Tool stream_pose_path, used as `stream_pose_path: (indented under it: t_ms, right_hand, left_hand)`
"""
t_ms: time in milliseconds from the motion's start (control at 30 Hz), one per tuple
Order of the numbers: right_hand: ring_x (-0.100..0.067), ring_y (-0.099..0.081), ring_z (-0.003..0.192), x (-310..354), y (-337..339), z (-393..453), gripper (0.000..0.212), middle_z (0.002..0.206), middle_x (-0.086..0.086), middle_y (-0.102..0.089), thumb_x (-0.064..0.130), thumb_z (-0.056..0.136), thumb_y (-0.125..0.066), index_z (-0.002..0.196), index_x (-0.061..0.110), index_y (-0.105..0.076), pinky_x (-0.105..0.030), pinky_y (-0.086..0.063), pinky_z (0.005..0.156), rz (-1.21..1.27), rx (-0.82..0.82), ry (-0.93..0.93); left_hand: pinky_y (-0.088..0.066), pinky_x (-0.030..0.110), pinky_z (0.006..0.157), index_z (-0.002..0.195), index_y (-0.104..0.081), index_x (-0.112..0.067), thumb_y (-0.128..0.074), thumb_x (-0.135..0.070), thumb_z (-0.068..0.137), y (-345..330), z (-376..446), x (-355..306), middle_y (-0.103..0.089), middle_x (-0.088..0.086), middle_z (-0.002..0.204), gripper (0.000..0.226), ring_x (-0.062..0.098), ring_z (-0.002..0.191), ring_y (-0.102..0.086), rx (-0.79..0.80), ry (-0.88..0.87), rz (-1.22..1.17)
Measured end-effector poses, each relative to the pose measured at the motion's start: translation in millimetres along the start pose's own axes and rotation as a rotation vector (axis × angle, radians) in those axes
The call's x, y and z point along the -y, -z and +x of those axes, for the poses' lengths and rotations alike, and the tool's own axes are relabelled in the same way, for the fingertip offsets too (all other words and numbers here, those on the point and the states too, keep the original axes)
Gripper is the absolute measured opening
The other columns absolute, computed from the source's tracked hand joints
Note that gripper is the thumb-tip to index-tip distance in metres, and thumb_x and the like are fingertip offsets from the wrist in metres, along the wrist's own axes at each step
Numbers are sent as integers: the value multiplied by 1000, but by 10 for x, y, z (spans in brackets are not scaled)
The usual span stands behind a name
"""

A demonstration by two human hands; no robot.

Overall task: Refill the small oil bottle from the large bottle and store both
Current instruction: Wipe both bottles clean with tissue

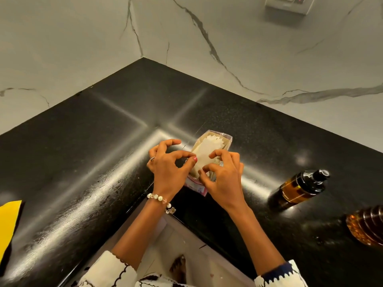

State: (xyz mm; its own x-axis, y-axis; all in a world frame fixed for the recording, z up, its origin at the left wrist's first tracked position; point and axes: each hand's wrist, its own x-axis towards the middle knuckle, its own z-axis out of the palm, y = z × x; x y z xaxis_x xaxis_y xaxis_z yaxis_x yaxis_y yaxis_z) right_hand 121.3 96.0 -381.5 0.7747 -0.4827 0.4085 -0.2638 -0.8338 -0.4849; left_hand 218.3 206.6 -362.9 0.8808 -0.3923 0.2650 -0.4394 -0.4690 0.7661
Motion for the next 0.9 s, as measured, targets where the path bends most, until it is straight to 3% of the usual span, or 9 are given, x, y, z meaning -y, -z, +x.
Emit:
stream_pose_path:
  t_ms: [100,200,300,467,567,633,700,767,900]
  right_hand:
    - [-11,-38,103,-3,71,32,10,104,2,-55,25,78,-72,79,15,-71,-31,-30,79,171,-32,-84]
    - [-11,-53,92,-46,201,95,8,96,5,-62,21,85,-67,85,14,-68,-28,-42,74,419,-60,-188]
    - [-16,-65,80,-101,454,129,9,89,-1,-71,12,91,-60,94,11,-69,-36,-55,69,725,-61,-323]
    - [-19,-65,80,-231,984,31,25,86,-4,-72,-3,91,-50,86,11,-71,-27,-55,68,1168,-95,-410]
    - [-17,-63,75,-377,1285,-141,27,81,-3,-68,-3,92,-44,83,8,-67,-28,-55,65,1281,-126,-420]
    - [-14,-63,72,-465,1435,-284,20,77,0,-67,2,92,-45,83,5,-63,-26,-55,61,1271,-157,-440]
    - [-10,-61,64,-594,1586,-474,29,69,2,-63,1,94,-40,75,9,-61,-22,-50,53,1289,-227,-502]
    - [-11,-58,63,-746,1738,-704,36,67,0,-61,3,96,-37,72,11,-63,-23,-49,53,1265,-301,-571]
    - [-17,-64,79,-1082,1915,-1242,25,84,-7,-66,22,98,-46,93,5,-64,-29,-53,66,1231,-468,-757]
  left_hand:
    - [-24,36,92,80,-66,-48,-76,-40,73,-16,1,-28,-54,-14,123,15,11,118,-32,-56,-14,-24]
    - [-29,37,93,86,-64,-48,-70,-40,72,-28,-1,-69,-54,-9,124,17,15,119,-36,-116,-23,-60]
    - [-35,35,94,93,-65,-44,-71,-36,74,-43,-5,-162,-53,-7,124,21,14,117,-38,-121,-77,-121]
    - [-49,25,94,111,-69,-26,-74,-38,77,-128,-37,-505,-54,-4,128,37,4,116,-53,137,-163,-382]
    - [-53,38,94,116,-66,-30,-75,-58,68,-227,-177,-921,-64,-7,122,57,12,117,-59,472,82,-708]
    - [-54,39,87,103,-71,-28,-71,-59,68,-324,-298,-1140,-70,-6,109,46,20,111,-63,699,361,-867]
    - [-51,41,83,102,-67,-25,-64,-47,79,-487,-481,-1316,-72,1,106,33,26,103,-67,871,486,-875]
    - [-55,40,82,113,-63,-21,-67,-33,81,-720,-713,-1439,-72,4,110,34,24,100,-69,932,524,-880]
    - [-60,38,70,111,-65,-4,-75,-9,79,-1181,-1174,-1627,-73,11,105,34,27,95,-70,822,644,-815]
